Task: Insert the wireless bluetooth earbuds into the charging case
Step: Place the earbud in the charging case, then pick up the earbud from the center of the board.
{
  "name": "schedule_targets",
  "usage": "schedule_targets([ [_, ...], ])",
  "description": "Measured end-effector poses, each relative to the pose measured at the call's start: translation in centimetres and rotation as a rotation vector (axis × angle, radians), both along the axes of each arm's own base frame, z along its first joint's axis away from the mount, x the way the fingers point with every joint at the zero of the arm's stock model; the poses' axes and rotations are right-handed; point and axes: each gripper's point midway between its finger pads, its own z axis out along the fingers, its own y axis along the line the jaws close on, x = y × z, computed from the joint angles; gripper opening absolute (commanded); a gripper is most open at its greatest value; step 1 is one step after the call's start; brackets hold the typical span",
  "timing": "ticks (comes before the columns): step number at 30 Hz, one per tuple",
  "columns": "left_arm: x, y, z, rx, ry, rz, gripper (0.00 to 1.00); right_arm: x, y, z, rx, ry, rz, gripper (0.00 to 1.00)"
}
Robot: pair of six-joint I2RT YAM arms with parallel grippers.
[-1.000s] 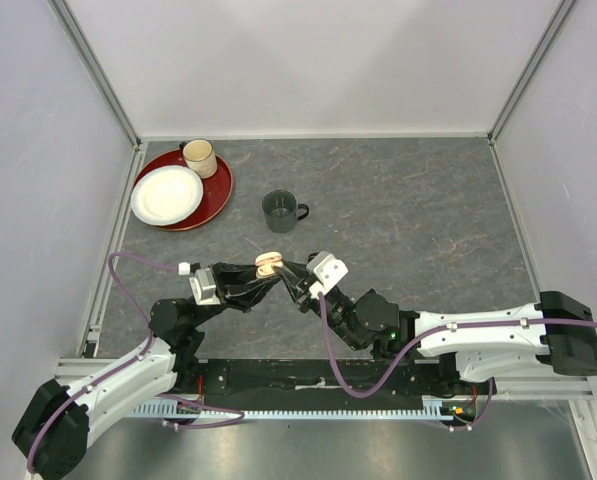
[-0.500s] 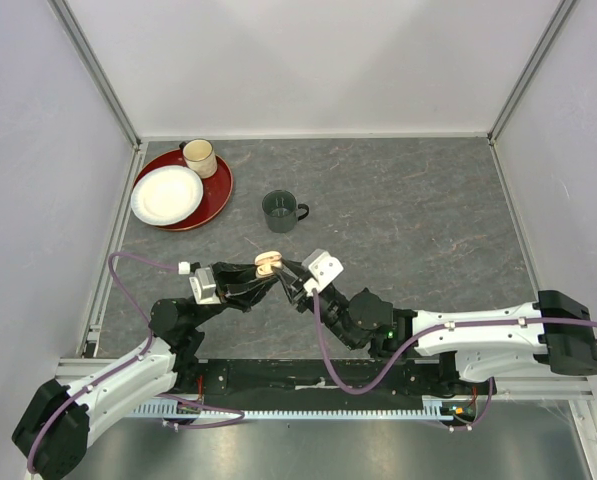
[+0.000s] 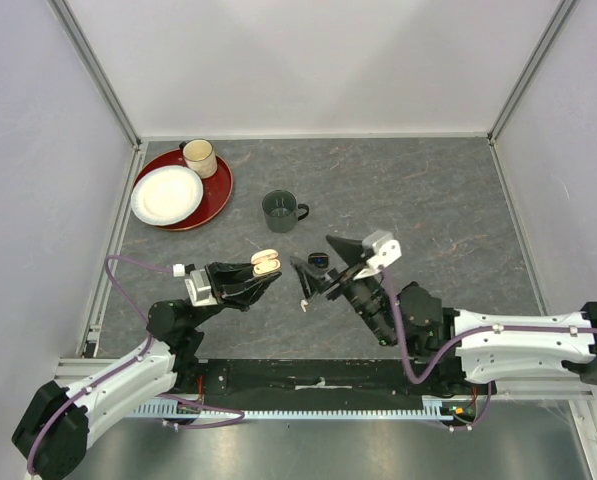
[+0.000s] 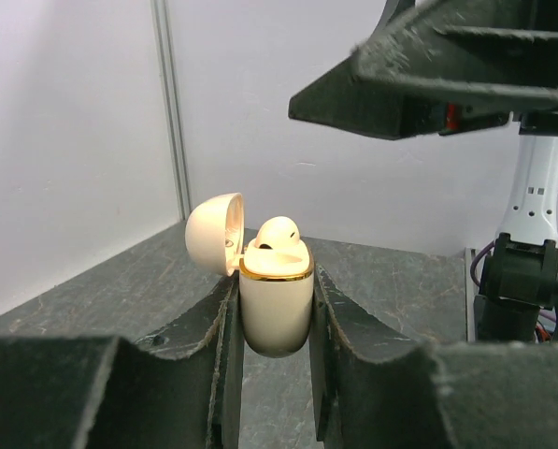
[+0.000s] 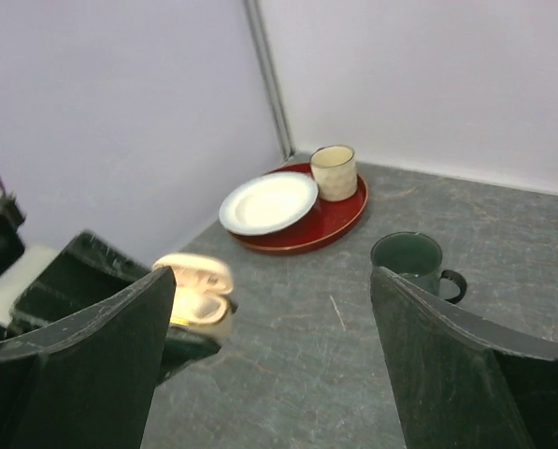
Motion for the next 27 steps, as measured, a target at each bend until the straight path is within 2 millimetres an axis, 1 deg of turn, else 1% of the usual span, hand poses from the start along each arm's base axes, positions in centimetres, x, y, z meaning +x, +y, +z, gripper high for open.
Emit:
schedule_targets([
  [2,0.0,0.0,0.0,-0.001,0.0,0.001,0.02,0.8,-1.4,0.9,0.053,0.026,-0.038,0.93],
  [3,0.0,0.0,0.0,-0.002,0.0,0.002,0.02,1.3,-2.2,0.9,0.072,0.046,-0.068,0.93],
  [5,0.0,0.1,0.1,-0.007,-0.004,0.005,0.02,2.9,-3.6,0.3,0.093,0.099,-0.136,0.93],
  [6,-0.1,0.2,0.1,-0.008,-0.004,0.006,0.02,3.8,-4.2,-0.4,0.092,0.136,-0.175,0.93],
  [8,-0.3,0.4,0.5,-0.021,-0.017,0.01,0.02,5.8,-5.5,-2.1,0.074,0.208,-0.255,0.89],
  [9,-0.4,0.6,0.8,-0.03,-0.024,0.015,0.02,6.5,-5.9,-2.9,0.065,0.236,-0.278,0.89],
  [11,-0.5,1.0,1.3,-0.043,-0.039,0.025,0.02,8.2,-7.2,-5.0,0.048,0.305,-0.331,0.87],
  [12,-0.7,1.2,1.6,-0.05,-0.053,0.031,0.02,8.7,-7.6,-6.2,0.036,0.344,-0.344,0.86],
  [13,-0.8,1.3,1.8,-0.052,-0.059,0.035,0.02,8.9,-7.7,-6.7,0.03,0.363,-0.347,0.84],
  [15,-1.0,1.7,2.2,-0.062,-0.079,0.05,0.02,9.1,-7.3,-8.8,-0.005,0.425,-0.329,0.83],
  [18,-1.1,2.0,2.3,-0.059,-0.092,0.064,0.02,9.0,-6.0,-13.3,-0.117,0.533,-0.29,0.78],
  [23,-1.2,2.1,2.2,-0.048,-0.094,0.074,0.02,7.6,-3.4,-20.5,-0.274,0.728,-0.214,0.73],
  [24,-1.2,2.2,2.2,-0.048,-0.096,0.074,0.02,7.2,-3.1,-21.8,-0.291,0.768,-0.205,0.72],
  [27,-1.3,2.3,2.3,-0.049,-0.102,0.077,0.02,6.2,-2.2,-24.5,-0.305,0.871,-0.182,0.7],
])
